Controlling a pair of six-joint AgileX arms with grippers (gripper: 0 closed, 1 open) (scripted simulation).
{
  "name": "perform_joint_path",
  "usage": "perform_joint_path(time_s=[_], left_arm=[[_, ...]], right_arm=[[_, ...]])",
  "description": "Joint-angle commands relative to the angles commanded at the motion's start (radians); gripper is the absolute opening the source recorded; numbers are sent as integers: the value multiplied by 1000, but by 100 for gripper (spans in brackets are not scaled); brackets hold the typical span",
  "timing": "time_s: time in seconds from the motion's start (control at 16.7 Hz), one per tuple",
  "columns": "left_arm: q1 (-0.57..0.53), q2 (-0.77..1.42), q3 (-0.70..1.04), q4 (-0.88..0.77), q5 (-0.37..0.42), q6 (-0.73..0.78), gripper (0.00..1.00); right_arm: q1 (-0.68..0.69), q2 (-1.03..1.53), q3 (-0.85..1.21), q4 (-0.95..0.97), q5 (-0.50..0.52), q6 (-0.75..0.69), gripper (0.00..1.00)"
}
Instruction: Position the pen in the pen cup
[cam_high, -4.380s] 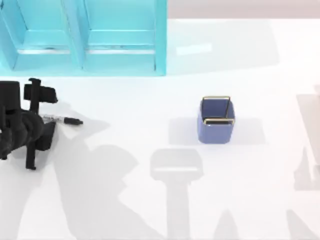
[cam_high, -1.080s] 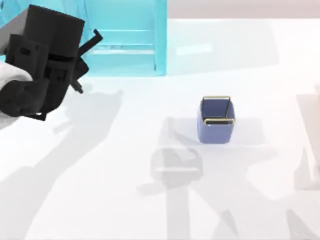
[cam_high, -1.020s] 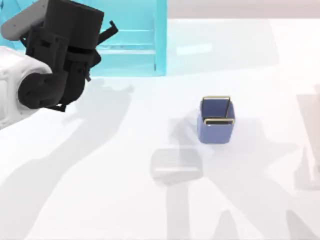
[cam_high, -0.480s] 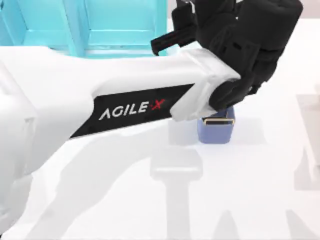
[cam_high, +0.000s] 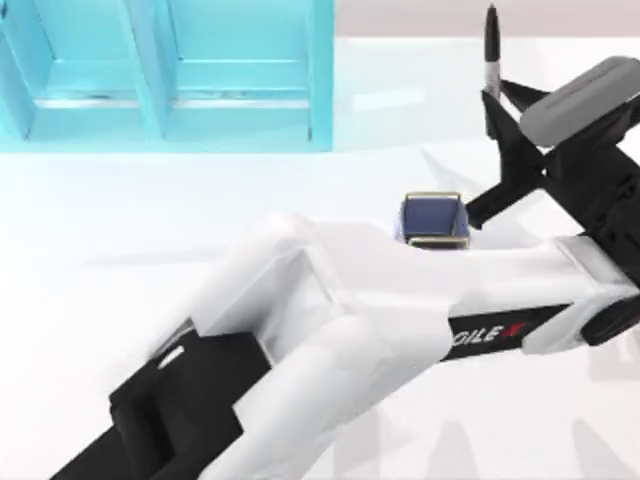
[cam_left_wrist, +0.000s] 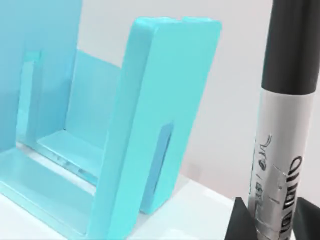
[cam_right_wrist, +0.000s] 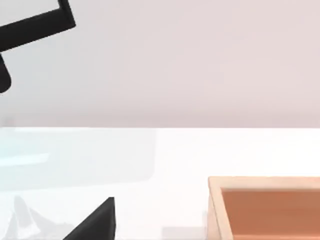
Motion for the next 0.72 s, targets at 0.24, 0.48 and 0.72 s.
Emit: perform_joint_path(time_s=[0.24,0.48,0.72], left_arm=[[-3,6,3,3,-5,4,0],[10,150,226,134,47,-3,0],[9,73,88,64,27,-3,0]], right_arm=[[0,0,0,0,0,0,100],[0,0,0,0,0,0,100],[0,0,0,0,0,0,100]])
